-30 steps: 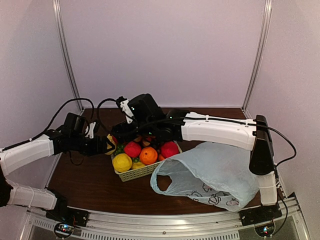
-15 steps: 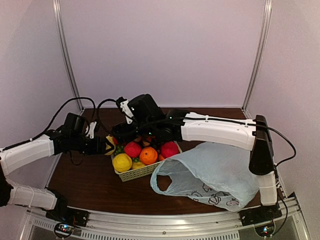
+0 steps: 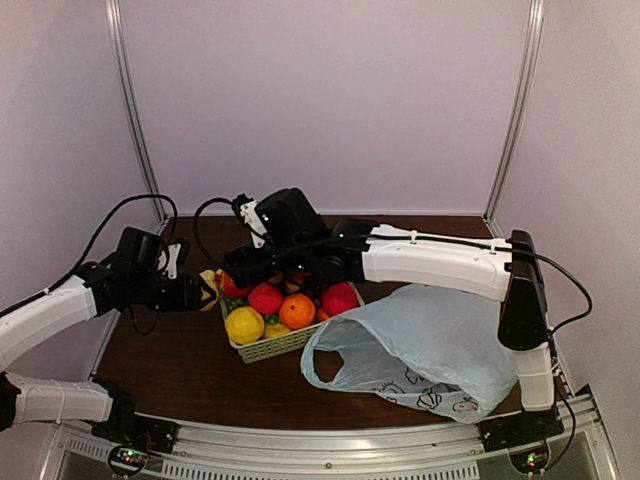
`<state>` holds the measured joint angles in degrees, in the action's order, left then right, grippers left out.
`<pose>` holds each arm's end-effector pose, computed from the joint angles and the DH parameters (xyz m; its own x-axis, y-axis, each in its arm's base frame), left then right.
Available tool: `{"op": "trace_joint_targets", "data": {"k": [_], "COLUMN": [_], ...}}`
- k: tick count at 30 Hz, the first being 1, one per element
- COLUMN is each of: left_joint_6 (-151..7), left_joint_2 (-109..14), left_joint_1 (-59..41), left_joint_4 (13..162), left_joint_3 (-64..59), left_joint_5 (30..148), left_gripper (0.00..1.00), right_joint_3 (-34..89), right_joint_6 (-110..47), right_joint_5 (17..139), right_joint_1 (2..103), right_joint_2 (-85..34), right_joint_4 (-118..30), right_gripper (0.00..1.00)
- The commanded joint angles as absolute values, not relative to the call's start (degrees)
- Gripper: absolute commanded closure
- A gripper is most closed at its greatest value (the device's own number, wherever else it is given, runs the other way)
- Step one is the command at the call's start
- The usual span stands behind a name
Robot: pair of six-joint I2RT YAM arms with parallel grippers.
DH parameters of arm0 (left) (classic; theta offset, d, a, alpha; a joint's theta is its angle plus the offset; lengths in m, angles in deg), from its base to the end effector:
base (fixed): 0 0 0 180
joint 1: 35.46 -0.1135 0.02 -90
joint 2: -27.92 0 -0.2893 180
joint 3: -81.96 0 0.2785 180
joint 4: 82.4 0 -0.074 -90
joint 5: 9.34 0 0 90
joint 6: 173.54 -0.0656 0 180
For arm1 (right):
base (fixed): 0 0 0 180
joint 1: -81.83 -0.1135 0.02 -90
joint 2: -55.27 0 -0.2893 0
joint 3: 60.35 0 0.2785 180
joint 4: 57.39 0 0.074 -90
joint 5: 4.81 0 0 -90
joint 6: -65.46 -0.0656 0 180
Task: Untie the knot of the plastic bag and take out the fruit
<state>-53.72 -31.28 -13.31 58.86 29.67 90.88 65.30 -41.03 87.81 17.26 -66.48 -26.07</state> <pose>0.2227 -0.1032 0.2294 -0.8163 -0.1961 -0.5434 0.0922 0.8843 -0.4577 0.2492 0.5170 0.3142 -0.4407 -0.2666 -0.8571 -0.7922 0.5645 0.2318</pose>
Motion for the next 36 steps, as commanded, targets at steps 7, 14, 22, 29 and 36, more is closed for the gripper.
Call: {"op": "trace_joint_targets", "data": {"k": [7, 14, 22, 29, 36], "left_joint_6": [-50.57, -49.87, -49.11, -49.7, -50.6], "left_joint_2": [-31.29, -31.49, -31.14, -32.1, -32.81], "left_joint_1": [-13.83, -13.84, -13.84, -13.84, -13.84], "left_joint_4": [57.78, 55.99, 56.11, 56.35, 57.67], "left_joint_3": [31.05, 31.75, 32.82, 33.3, 33.49], "left_joint_5": [87.82, 84.75, 83.76, 83.14, 83.91], "left_gripper": [0.39, 0.39, 0.39, 0.39, 0.39], "right_joint_3": [64.32, 64.32, 64.41, 64.41, 64.51], "right_joint_6": [-41.41, -41.46, -41.58, -41.55, -41.52], "right_joint_5": [87.83, 87.87, 87.8, 87.56, 87.41], "right_joint_1": [16.55, 16.37, 16.32, 16.09, 16.08], "right_joint_2": [-66.52, -66.42, -66.59, -66.74, -66.79], "right_joint_4": [-25.15, -25.07, -25.25, -25.1, -25.1], "right_gripper": [0.12, 0.12, 0.12, 0.12, 0.12]}}
